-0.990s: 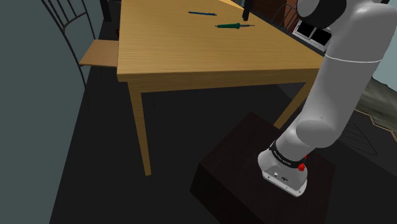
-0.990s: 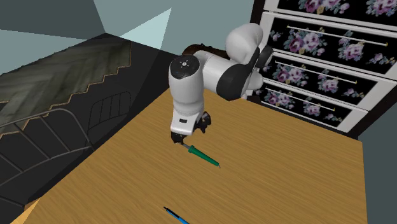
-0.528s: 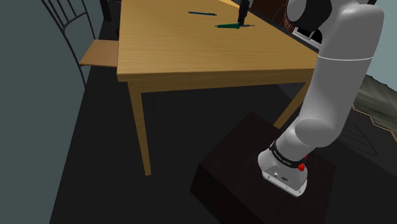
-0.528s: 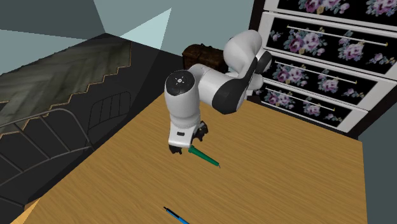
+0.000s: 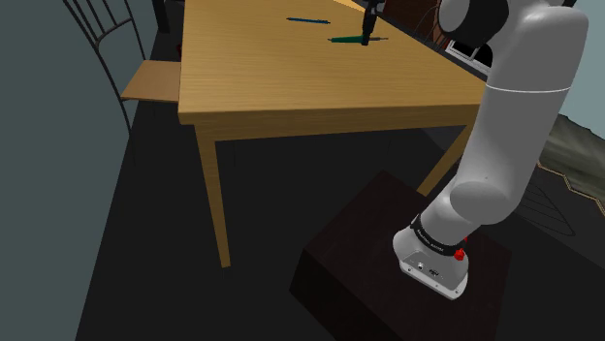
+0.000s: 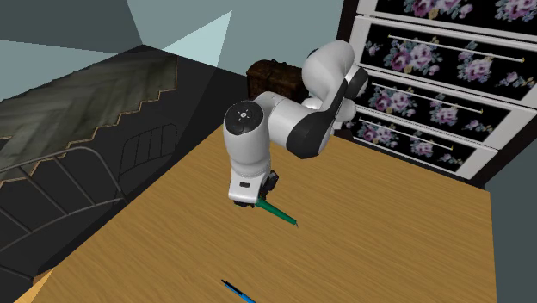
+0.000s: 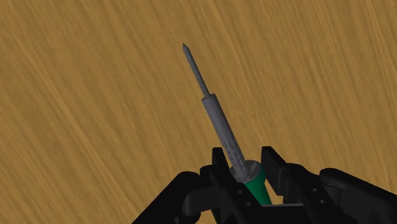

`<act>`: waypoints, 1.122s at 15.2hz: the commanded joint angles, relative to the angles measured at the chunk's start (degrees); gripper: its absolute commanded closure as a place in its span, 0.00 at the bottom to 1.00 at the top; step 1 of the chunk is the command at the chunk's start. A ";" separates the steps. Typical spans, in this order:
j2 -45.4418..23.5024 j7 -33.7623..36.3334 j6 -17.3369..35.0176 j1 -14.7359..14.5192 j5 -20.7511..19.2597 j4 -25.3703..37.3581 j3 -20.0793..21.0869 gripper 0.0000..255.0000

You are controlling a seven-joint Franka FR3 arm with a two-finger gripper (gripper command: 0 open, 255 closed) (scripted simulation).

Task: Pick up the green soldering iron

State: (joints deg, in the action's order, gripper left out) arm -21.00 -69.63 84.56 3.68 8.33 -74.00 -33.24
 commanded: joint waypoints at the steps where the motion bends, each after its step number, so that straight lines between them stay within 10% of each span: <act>1: -0.01 0.00 0.00 -0.01 0.00 -0.06 0.01 1.00; 17: -4.97 -0.72 -12.22 4.10 2.59 16.94 0.15 1.00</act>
State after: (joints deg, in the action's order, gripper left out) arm -25.41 -70.22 73.62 7.22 10.61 -58.88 -33.10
